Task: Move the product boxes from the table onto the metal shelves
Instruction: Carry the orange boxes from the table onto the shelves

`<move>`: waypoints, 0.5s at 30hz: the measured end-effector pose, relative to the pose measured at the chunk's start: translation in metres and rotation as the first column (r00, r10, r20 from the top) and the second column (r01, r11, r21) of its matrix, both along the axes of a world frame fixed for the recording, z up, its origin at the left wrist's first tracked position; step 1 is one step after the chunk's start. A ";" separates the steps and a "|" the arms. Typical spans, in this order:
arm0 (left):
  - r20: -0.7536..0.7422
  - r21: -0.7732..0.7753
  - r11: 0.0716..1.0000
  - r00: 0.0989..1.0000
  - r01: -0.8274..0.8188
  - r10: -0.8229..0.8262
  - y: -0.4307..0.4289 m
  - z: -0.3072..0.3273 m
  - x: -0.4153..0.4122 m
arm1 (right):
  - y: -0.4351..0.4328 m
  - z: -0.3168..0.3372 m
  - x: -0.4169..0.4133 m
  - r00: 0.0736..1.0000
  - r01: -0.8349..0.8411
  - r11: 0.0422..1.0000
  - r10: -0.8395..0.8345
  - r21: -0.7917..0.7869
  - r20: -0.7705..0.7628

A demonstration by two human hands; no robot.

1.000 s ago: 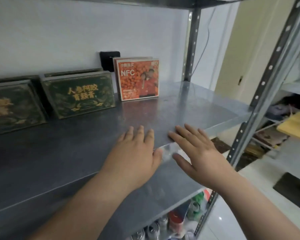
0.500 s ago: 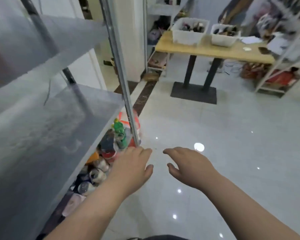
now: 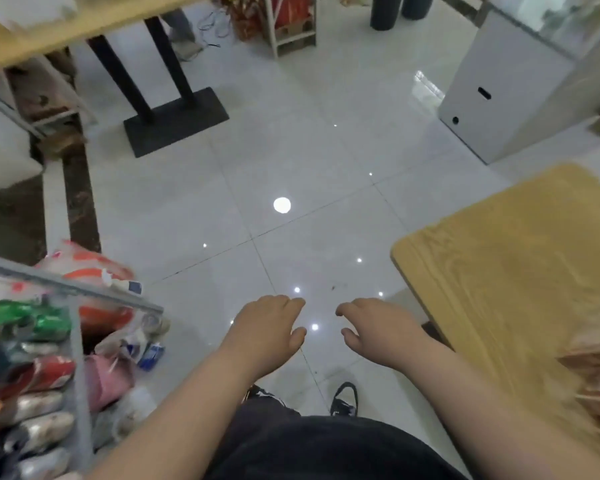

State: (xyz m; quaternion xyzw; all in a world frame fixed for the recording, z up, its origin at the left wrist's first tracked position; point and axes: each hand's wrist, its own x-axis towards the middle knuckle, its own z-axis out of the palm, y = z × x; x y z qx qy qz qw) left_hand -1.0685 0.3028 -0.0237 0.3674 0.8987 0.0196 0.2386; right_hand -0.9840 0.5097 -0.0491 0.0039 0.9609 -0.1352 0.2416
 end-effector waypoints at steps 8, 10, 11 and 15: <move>0.058 0.013 0.909 0.907 0.416 -0.416 0.110 -0.023 0.009 | 0.072 -0.019 0.083 0.892 0.442 0.897 -0.441 0.005 0.100; 0.074 0.038 0.858 0.855 0.512 -0.513 0.136 -0.027 0.005 | 0.081 -0.017 0.097 0.835 0.537 0.843 -0.536 0.028 0.123; 0.073 0.051 0.827 0.824 0.560 -0.562 0.149 -0.029 0.004 | 0.085 -0.013 0.104 0.804 0.579 0.814 -0.580 0.047 0.132; 0.083 0.112 0.708 0.704 0.697 -0.706 0.198 -0.034 0.003 | 0.091 0.006 0.132 0.639 0.748 0.656 -0.753 0.102 0.158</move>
